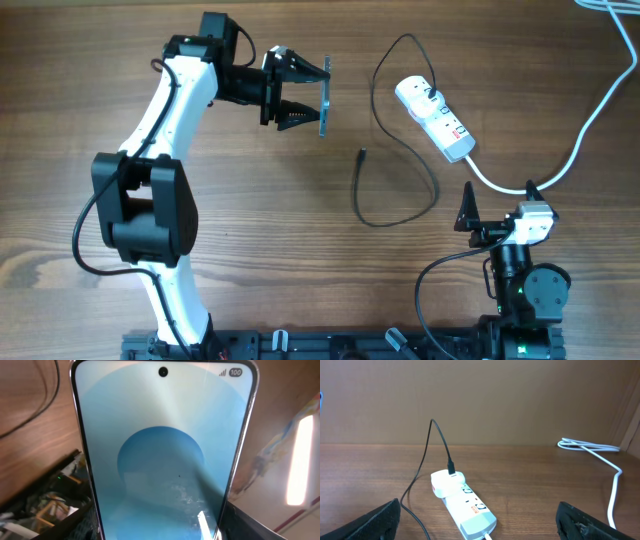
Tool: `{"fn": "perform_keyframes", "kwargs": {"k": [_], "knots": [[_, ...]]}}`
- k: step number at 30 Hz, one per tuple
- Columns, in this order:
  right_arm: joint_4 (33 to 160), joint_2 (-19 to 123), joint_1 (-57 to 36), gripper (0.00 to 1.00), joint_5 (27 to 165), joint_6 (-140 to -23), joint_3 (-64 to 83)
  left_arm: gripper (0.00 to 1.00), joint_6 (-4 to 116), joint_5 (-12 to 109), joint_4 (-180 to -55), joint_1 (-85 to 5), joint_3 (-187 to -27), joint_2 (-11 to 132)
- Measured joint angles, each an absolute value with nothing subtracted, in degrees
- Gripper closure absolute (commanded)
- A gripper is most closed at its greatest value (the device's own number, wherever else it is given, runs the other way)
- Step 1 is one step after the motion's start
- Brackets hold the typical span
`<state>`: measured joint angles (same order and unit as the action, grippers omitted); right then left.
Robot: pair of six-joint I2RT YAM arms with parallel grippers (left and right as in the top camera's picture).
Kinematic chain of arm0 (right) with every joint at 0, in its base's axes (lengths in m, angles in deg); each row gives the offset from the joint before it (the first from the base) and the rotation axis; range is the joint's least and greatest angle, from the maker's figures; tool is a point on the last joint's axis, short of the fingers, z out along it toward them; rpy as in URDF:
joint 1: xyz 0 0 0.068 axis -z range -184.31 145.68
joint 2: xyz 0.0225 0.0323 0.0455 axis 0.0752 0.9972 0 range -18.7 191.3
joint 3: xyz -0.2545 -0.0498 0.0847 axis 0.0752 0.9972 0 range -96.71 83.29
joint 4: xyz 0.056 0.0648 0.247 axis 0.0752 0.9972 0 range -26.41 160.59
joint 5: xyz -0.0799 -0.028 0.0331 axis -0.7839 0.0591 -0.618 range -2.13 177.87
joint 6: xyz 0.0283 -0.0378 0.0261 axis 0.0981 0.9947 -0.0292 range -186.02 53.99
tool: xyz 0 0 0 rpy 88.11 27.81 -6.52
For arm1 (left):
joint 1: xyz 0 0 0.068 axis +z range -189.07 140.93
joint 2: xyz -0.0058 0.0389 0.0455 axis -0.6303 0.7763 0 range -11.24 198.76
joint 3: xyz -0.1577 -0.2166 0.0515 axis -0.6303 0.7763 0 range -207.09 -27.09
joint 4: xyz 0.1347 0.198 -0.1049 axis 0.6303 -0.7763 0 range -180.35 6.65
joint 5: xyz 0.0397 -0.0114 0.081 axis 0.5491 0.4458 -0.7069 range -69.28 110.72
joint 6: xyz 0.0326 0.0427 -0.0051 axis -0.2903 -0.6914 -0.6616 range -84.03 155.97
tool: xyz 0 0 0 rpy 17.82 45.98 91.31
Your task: Plug charger to phone and switch on socket
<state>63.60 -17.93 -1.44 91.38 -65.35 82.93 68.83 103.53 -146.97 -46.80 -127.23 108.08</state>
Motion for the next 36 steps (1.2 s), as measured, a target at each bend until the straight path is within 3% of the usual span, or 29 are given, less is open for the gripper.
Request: {"fn": "perform_keyframes", "kwargs": {"k": [4,6,8,15,19,21,24,26,28,30,32,34,36], "knots": [[63.5,-17.9,-1.4,0.00,92.5,-67.6,82.9,0.29,72.2,104.0,-147.0,-46.6,-127.2,108.1],[62.6,-17.9,-1.4,0.00,97.3,-75.2,82.9,0.29,72.8,104.0,-147.0,-46.6,-127.2,108.1],[62.1,-17.9,-1.4,0.00,102.4,-84.4,82.9,0.29,73.2,104.1,-147.0,-46.6,-127.2,108.1],[59.1,-17.9,-1.5,0.00,121.2,-142.0,82.9,0.28,75.8,104.4,-147.0,-46.6,-127.2,108.1],[41.4,-17.7,-1.5,0.01,128.0,-155.6,82.6,0.28,76.2,104.6,-147.0,-46.6,-127.3,108.1],[39.3,-17.6,-1.5,0.00,130.4,-159.9,81.0,0.28,76.2,104.6,-146.9,-46.6,-127.3,108.1],[45.5,-16.7,-1.5,0.01,132.1,-158.0,74.0,0.28,76.2,104.6,-147.0,-46.6,-127.3,108.1],[54.7,-14.1,-1.5,0.07,132.7,-152.8,65.8,0.28,76.2,104.6,-147.0,-46.6,-127.3,108.1],[76.1,-6.8,-1.5,0.13,132.9,-139.9,47.7,0.28,76.2,104.6,-146.9,-46.6,-127.3,108.1],[101.0,2.2,-1.6,0.05,129.3,-129.2,32.6,0.28,76.3,104.6,-146.9,-46.6,-127.3,108.1],[117.1,15.2,-1.7,0.00,122.8,-119.7,18.4,0.28,76.4,104.6,-146.9,-46.6,-127.3,108.1],[127.2,26.0,-1.7,0.04,117.2,-115.5,9.2,0.28,76.4,104.6,-147.0,-46.6,-127.3,108.0],[129.1,35.4,-1.7,0.08,118.0,-110.8,4.9,0.28,76.4,104.6,-147.0,-46.6,-127.3,108.0]]}}
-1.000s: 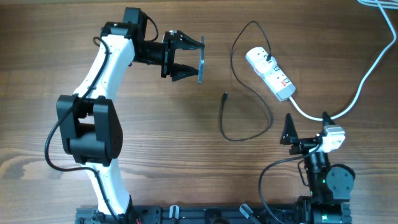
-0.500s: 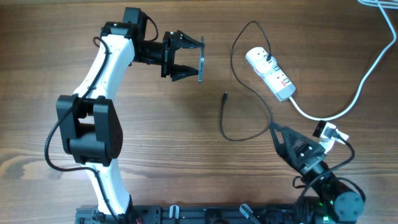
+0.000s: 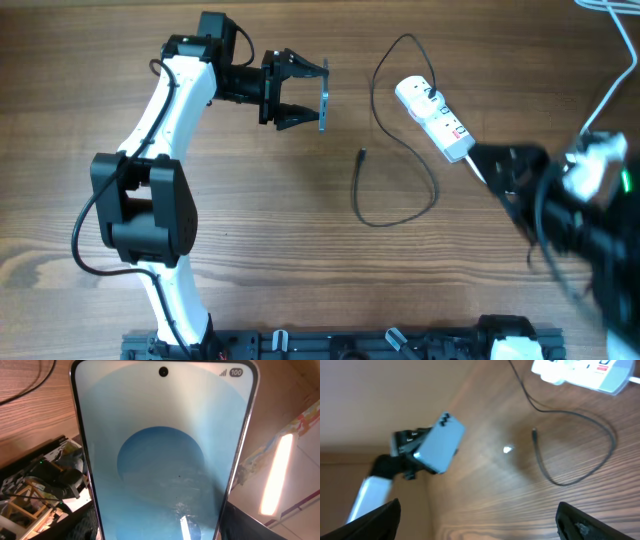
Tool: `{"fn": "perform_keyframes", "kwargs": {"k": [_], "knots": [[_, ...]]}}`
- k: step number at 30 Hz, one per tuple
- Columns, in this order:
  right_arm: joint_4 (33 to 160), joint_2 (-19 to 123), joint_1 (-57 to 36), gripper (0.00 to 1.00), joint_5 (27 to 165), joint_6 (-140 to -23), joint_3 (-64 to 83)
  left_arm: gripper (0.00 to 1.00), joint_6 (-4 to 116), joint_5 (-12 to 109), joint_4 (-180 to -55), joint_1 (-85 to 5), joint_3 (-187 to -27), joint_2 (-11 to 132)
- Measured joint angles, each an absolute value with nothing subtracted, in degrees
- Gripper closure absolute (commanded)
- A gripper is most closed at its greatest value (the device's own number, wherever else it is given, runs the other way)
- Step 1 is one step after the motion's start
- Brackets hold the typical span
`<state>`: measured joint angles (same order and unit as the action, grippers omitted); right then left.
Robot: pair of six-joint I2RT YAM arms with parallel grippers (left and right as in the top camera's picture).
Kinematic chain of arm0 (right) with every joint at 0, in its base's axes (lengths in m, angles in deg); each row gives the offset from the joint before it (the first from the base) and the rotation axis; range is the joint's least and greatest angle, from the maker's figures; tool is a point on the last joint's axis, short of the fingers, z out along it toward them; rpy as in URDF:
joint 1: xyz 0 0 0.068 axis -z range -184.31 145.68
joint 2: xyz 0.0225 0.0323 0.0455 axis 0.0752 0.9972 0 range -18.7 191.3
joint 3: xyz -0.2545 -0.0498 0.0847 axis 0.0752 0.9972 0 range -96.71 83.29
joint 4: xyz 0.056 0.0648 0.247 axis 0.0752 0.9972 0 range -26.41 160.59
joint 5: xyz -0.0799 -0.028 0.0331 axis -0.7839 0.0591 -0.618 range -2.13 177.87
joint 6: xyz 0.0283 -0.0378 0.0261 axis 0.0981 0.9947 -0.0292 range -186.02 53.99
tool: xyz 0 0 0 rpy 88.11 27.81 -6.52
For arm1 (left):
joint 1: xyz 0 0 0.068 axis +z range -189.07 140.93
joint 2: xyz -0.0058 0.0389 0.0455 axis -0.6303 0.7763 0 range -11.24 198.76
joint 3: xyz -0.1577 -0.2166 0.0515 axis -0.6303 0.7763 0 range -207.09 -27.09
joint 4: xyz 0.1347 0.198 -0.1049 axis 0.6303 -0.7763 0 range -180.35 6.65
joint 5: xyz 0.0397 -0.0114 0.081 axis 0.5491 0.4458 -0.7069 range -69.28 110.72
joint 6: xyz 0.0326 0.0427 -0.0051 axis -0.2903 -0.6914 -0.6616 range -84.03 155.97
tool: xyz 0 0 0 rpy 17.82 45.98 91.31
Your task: Plug charger to phone and switch on socket
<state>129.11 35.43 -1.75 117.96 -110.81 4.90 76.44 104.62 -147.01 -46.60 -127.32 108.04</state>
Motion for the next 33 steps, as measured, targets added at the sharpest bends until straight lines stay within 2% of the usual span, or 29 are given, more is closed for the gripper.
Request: {"fn": "perform_keyframes", "kwargs": {"k": [2,5,7,8,14,20,22,24,25,31,33], "knots": [[125.2,41.8,-3.4,0.09,123.9,-101.5,4.0,0.28,76.4,104.6,-146.9,-46.6,-127.3,108.0],[128.4,46.5,-13.0,0.05,120.2,-95.4,2.5,0.28,76.4,104.6,-147.0,-46.6,-127.3,108.0],[129.4,48.4,-21.7,0.02,113.0,-94.5,0.4,0.28,76.4,104.6,-147.0,-46.6,-127.3,108.0],[129.1,49.8,-29.2,0.01,106.6,-94.7,-1.6,0.28,76.4,104.6,-146.9,-46.6,-127.3,108.0],[127.9,59.3,-50.0,0.01,81.5,-100.0,-8.0,0.28,76.4,104.6,-147.0,-46.6,-127.3,108.0],[116.2,68.3,-55.4,0.06,68.2,-100.4,-8.6,0.28,76.4,104.6,-147.0,-46.6,-127.3,108.0],[114.0,69.8,-55.8,0.11,65.5,-100.2,-8.8,0.28,76.4,104.6,-147.0,-46.6,-127.3,108.0],[112.6,71.0,-55.8,0.24,63.3,-100.2,-8.8,0.28,76.4,104.6,-147.0,-46.6,-127.3,108.0],[111.6,71.5,-55.8,0.26,62.6,-100.1,-8.8,0.28,76.4,104.6,-147.0,-46.6,-127.3,108.0],[110.4,75.0,-55.8,0.26,57.3,-100.8,-8.8,0.28,76.4,104.6,-147.0,-46.6,-127.3,108.0],[110.9,75.9,-55.8,0.29,55.0,-102.0,-8.8,0.28,76.4,104.6,-147.0,-46.6,-127.3,108.0]]}}
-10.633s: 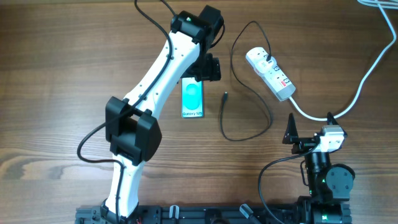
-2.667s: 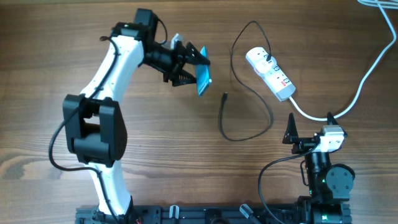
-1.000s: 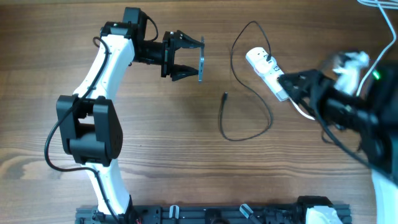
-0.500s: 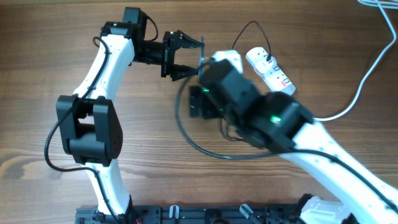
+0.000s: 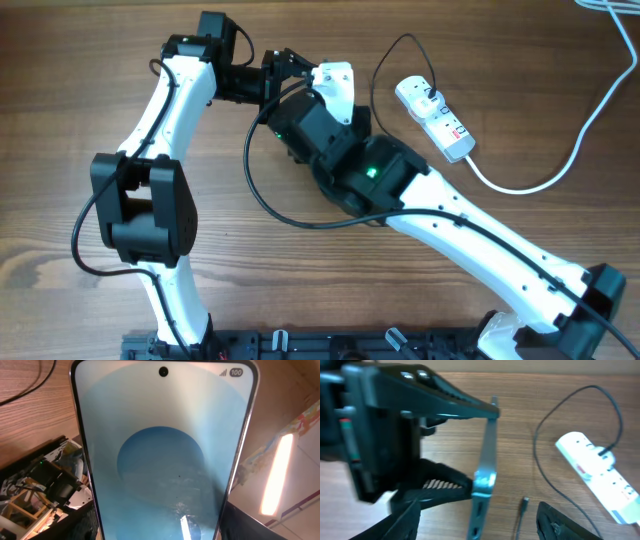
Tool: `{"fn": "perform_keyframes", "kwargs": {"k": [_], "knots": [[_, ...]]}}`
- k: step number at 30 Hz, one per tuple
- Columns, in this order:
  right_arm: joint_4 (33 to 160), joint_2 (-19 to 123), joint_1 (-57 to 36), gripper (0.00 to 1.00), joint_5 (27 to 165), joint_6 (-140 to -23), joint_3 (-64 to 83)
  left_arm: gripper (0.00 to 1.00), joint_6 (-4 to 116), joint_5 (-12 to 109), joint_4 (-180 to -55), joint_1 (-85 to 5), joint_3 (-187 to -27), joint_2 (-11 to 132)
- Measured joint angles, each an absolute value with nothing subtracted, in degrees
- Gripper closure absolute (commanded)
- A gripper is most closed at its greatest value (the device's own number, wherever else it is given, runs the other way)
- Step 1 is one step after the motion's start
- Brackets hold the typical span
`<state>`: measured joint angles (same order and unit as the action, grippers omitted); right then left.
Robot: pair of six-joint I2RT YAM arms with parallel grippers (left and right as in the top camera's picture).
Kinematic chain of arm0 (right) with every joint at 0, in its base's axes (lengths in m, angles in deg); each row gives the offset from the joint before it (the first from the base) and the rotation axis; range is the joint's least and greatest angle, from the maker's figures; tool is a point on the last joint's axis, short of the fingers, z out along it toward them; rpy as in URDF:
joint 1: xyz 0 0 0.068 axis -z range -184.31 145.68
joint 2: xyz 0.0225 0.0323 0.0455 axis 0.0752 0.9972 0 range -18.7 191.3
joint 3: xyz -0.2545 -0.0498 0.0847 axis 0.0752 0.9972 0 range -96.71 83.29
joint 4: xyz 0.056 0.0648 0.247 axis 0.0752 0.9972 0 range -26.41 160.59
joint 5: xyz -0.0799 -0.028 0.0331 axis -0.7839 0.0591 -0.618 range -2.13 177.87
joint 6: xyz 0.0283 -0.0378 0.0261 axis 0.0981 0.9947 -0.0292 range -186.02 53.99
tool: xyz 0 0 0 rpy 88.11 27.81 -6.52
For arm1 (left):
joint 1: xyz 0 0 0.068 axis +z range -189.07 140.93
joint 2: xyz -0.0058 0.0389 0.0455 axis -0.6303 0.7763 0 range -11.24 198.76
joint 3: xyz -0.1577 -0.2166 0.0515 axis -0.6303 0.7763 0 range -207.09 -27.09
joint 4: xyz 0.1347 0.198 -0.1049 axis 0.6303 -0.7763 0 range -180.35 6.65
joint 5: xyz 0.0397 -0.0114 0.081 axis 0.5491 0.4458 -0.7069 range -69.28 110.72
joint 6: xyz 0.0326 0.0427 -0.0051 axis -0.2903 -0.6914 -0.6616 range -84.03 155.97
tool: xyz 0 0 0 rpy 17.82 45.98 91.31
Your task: Plug charger to phone and switch on socket
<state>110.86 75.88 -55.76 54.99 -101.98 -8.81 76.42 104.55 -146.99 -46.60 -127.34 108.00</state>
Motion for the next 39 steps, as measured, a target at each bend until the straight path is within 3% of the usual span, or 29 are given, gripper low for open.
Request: {"fn": "perform_keyframes", "kwargs": {"k": [2,7,12,16,28,39], "knots": [[110.7,76.1,-55.8,0.36,53.6,-102.5,-8.8,0.28,76.4,104.6,-147.0,-46.6,-127.3,108.0],[108.6,76.5,-55.8,0.37,51.8,-103.3,-8.8,0.28,76.4,104.6,-147.0,-46.6,-127.3,108.0],[107.2,77.7,-55.8,0.53,51.6,-103.5,-8.9,0.27,76.4,104.6,-147.0,-46.6,-127.3,108.0],[107.2,77.7,-55.8,0.55,51.2,-103.5,-8.9,0.27,76.4,104.6,-147.0,-46.6,-127.3,108.0],[107.2,77.7,-55.8,0.72,50.1,-104.0,-8.9,0.27,76.4,104.6,-147.0,-46.6,-127.3,108.0],[107.2,77.7,-55.8,0.77,50.1,-104.6,-8.9,0.27,76.4,104.6,-147.0,-46.6,-127.3,108.0]]}}
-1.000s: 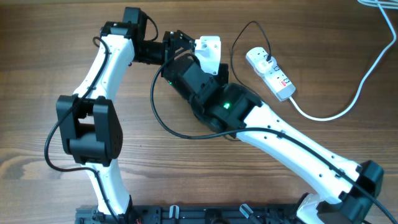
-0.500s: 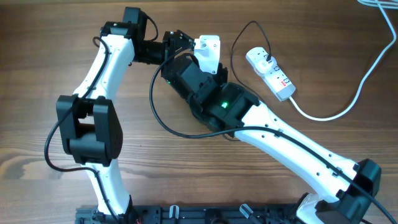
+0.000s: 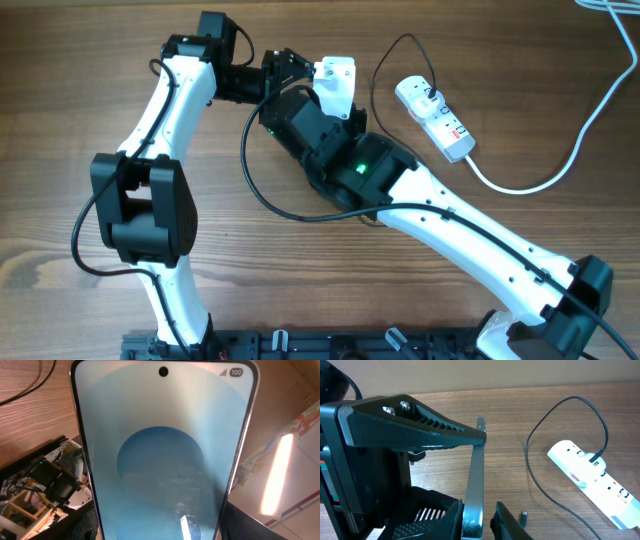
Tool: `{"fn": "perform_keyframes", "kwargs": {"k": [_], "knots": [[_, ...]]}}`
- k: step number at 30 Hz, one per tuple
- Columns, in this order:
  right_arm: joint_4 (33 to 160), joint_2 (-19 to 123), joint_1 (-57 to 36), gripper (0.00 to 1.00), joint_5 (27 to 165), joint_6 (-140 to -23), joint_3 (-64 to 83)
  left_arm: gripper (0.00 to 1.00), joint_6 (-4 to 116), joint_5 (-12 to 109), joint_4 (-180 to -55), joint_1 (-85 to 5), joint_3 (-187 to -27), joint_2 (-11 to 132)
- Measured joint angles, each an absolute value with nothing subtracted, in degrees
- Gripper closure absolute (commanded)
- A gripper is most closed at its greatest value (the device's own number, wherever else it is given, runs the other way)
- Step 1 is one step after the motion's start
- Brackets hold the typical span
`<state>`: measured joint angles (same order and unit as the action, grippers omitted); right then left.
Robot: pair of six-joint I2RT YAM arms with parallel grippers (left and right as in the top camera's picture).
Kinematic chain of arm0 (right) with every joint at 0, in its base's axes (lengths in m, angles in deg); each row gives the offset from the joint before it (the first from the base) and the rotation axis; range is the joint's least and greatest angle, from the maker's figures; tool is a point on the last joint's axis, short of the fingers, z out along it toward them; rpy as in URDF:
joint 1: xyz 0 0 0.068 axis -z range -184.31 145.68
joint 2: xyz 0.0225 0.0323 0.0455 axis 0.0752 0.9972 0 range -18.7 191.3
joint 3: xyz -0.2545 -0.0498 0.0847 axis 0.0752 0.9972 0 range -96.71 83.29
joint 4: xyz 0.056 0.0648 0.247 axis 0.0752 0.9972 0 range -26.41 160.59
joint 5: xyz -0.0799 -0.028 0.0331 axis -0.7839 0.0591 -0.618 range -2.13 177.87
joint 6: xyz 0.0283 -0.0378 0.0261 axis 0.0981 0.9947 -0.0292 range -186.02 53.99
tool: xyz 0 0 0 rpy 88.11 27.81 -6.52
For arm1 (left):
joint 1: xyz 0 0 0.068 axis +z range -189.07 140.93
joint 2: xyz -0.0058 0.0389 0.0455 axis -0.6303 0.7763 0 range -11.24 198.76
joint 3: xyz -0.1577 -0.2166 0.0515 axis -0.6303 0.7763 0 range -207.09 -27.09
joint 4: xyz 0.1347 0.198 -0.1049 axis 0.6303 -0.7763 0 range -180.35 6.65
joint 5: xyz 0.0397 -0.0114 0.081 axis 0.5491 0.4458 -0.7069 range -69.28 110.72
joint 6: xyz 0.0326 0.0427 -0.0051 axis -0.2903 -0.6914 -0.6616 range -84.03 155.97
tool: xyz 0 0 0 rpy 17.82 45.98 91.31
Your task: Plug charger to phone and switch on socket
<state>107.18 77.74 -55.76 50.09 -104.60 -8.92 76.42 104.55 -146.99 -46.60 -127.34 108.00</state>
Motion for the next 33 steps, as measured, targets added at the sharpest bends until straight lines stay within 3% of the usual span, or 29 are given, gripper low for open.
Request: {"fn": "perform_keyframes", "kwargs": {"k": [6,17,26,33], "knots": [[107.2,77.8,-55.8,0.78,50.1,-104.6,-8.9,0.27,76.4,104.6,-147.0,-46.6,-127.3,108.0],[107.1,77.8,-55.8,0.95,50.3,-105.1,-8.9,0.27,76.4,104.6,-147.0,-46.6,-127.3,108.0],[106.6,78.0,-55.8,0.95,50.4,-106.4,-8.9,0.19,76.4,104.7,-147.0,-46.6,-127.3,108.0],[106.4,78.2,-55.8,0.95,50.0,-119.1,-8.9,0.24,76.4,104.7,-147.0,-46.6,-127.3,107.8]]}}
